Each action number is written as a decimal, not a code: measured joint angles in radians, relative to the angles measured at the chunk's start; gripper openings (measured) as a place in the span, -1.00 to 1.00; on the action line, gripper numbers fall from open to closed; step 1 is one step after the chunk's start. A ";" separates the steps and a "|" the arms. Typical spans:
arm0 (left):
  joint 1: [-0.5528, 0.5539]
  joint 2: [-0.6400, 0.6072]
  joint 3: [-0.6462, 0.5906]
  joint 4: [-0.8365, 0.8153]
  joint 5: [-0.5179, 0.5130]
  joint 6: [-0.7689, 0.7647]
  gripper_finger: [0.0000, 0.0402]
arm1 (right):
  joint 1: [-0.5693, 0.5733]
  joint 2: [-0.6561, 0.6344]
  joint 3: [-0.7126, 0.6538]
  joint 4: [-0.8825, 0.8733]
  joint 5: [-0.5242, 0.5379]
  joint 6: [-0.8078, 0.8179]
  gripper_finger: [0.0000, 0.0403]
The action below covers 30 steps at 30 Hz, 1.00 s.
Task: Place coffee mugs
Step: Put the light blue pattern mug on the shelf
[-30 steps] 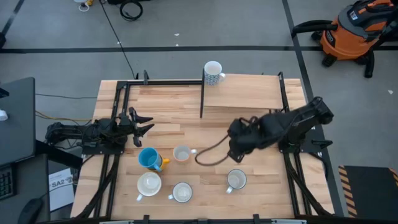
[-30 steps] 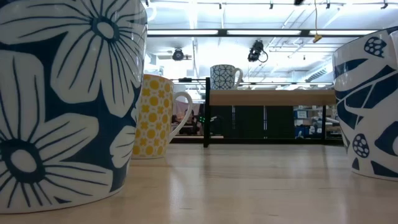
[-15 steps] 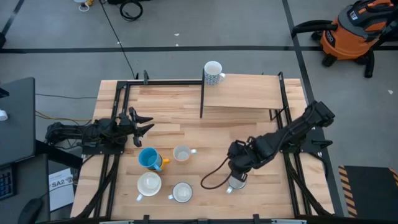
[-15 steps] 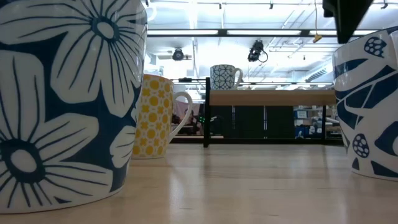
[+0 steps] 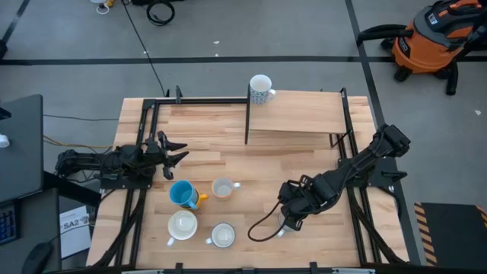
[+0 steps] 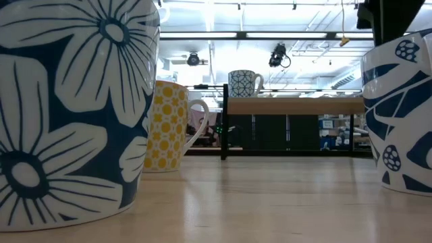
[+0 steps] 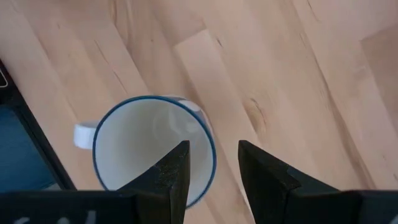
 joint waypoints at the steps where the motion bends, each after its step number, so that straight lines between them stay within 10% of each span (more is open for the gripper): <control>1: 0.000 0.000 0.000 0.000 0.000 0.000 -0.26 | 0.000 0.000 -0.010 0.011 0.000 0.000 -0.30; 30: 0.000 0.000 0.000 0.000 0.000 0.001 -0.26 | 0.000 0.003 -0.091 0.078 -0.066 0.000 -0.30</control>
